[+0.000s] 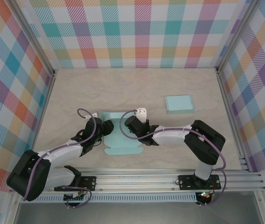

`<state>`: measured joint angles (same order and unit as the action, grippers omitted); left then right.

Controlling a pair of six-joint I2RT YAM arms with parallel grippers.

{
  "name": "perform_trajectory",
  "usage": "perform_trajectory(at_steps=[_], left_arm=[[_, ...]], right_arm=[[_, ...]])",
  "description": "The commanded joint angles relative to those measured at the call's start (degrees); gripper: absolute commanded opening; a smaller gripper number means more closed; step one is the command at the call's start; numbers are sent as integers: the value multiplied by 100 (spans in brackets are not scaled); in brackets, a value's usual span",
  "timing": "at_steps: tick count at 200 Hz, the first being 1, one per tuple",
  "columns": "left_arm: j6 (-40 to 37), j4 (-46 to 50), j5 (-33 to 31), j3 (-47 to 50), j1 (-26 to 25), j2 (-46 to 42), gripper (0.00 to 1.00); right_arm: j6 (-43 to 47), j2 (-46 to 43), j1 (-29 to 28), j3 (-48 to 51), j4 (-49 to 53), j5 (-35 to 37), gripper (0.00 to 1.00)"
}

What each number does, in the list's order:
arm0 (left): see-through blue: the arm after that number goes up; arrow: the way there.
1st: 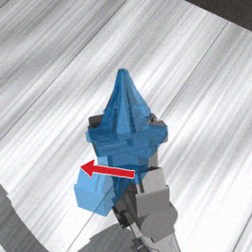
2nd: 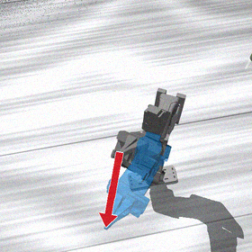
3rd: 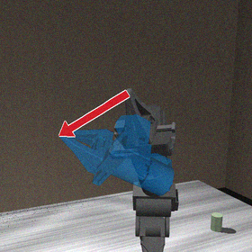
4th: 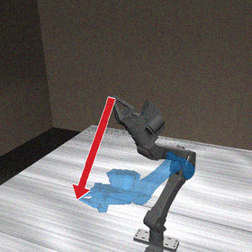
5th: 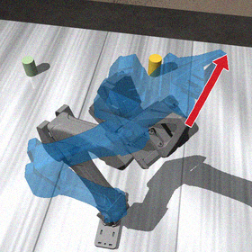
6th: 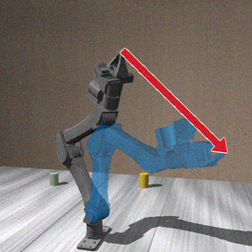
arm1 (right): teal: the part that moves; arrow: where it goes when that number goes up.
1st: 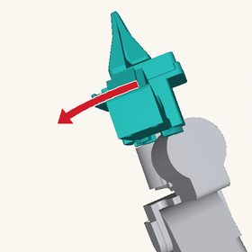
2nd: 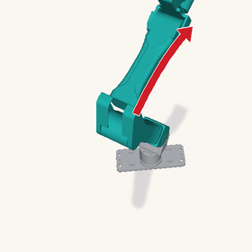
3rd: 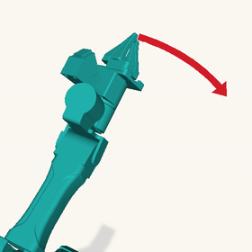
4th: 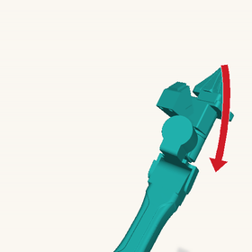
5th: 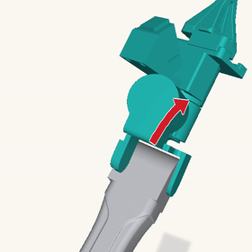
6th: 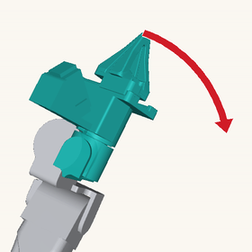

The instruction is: Fold the paper box

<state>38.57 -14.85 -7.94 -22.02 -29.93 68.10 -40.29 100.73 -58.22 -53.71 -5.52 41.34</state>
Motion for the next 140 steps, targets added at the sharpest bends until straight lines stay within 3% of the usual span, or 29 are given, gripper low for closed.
perform_trajectory(at_steps=[1, 85, 116, 140], left_arm=[[-56, -374, 222, -179, -125, 5, 50], [114, -457, 2, -357, -406, 650, 29], [-28, -394, 246, -382, -409, 550, 29], [-113, -137, 825, -408, -416, 34, 39]], right_arm=[[-128, 123, -52, -230, -195, -36, 0], [-114, 237, -62, -333, -179, -241, 0], [-103, 243, -49, -332, -23, -120, 0], [-167, 211, 11, -353, 223, 117, 0]])
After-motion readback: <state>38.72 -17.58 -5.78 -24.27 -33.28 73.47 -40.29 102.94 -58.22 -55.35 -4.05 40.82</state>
